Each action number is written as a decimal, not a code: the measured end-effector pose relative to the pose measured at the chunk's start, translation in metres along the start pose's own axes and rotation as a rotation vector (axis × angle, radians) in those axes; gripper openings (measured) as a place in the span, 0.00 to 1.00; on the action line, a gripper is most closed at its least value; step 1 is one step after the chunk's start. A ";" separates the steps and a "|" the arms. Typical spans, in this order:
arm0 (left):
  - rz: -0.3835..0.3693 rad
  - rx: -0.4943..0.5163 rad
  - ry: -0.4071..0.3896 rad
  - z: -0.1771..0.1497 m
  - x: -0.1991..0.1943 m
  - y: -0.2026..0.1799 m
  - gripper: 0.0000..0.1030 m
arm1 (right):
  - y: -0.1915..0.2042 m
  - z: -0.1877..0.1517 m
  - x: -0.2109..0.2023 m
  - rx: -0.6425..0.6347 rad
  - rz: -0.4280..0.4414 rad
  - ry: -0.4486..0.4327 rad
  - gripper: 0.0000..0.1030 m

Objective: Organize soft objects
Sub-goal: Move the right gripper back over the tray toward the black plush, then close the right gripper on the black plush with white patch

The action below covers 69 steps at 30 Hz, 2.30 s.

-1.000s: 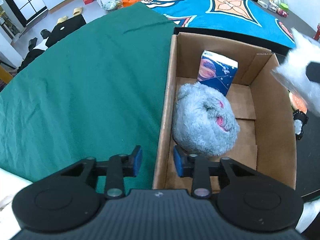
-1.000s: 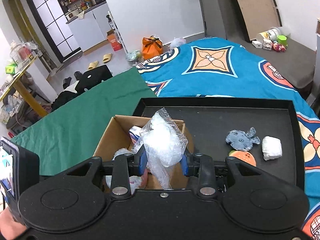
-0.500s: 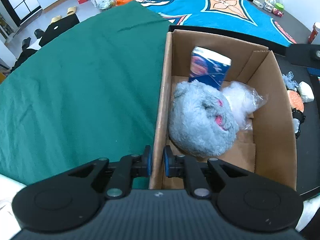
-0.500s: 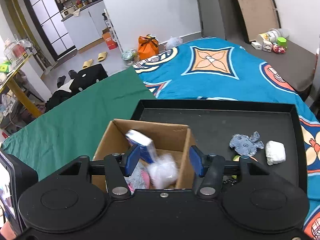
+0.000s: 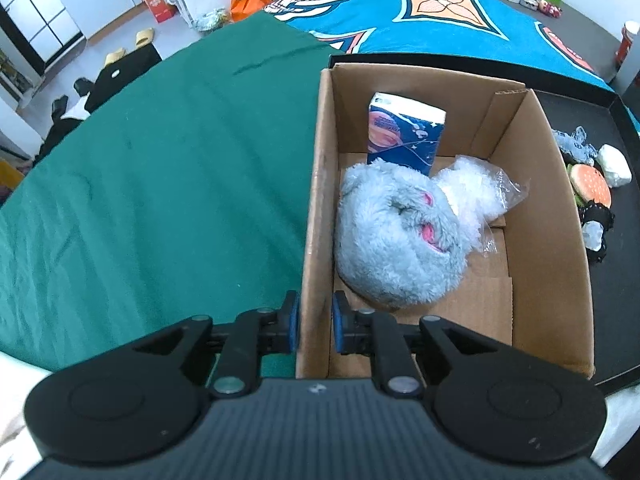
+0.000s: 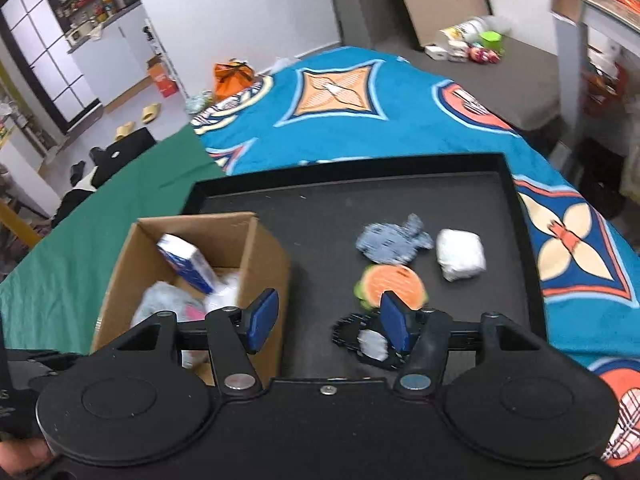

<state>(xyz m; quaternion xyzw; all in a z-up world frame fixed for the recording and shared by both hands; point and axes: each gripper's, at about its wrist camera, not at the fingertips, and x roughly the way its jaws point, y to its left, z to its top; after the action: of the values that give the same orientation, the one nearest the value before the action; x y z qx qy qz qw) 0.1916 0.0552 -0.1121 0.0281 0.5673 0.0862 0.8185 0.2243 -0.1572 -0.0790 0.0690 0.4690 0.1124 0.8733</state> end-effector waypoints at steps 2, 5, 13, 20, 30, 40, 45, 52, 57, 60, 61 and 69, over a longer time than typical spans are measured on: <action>0.003 -0.001 -0.001 -0.001 -0.002 -0.001 0.16 | -0.007 -0.004 0.002 0.017 -0.002 0.007 0.55; 0.003 -0.011 0.002 -0.001 -0.002 0.001 0.16 | -0.013 -0.010 0.006 0.031 -0.001 0.018 0.55; 0.015 -0.016 0.005 0.000 -0.004 0.002 0.38 | -0.029 -0.020 0.014 0.020 0.011 0.025 0.55; 0.054 0.023 0.003 0.000 -0.003 -0.008 0.43 | -0.044 -0.025 0.030 -0.028 0.054 0.040 0.55; 0.117 0.063 0.010 0.004 -0.002 -0.020 0.54 | -0.054 -0.042 0.051 -0.065 0.102 0.072 0.55; 0.186 0.102 0.025 0.008 0.001 -0.035 0.54 | -0.062 -0.044 0.071 -0.087 0.137 0.099 0.50; 0.172 0.077 0.072 0.012 0.007 -0.034 0.54 | -0.061 -0.042 0.080 -0.105 0.161 0.113 0.41; 0.193 0.077 0.108 0.017 0.012 -0.040 0.54 | -0.059 -0.040 0.082 -0.140 0.165 0.142 0.18; 0.215 0.097 0.099 0.018 0.011 -0.045 0.54 | -0.065 -0.037 0.069 -0.115 0.170 0.138 0.16; 0.215 0.098 0.097 0.017 0.009 -0.046 0.54 | -0.068 -0.033 0.059 -0.097 0.138 0.115 0.16; 0.213 0.100 0.094 0.016 0.009 -0.048 0.54 | -0.069 -0.031 0.057 -0.087 0.136 0.110 0.16; 0.194 0.096 0.060 0.012 0.002 -0.047 0.54 | -0.061 -0.019 0.039 -0.074 0.108 0.060 0.16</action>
<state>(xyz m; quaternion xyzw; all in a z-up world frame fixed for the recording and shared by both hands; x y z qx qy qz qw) 0.2087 0.0102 -0.1167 0.1194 0.5896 0.1387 0.7867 0.2375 -0.2059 -0.1345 0.0586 0.4861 0.1785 0.8535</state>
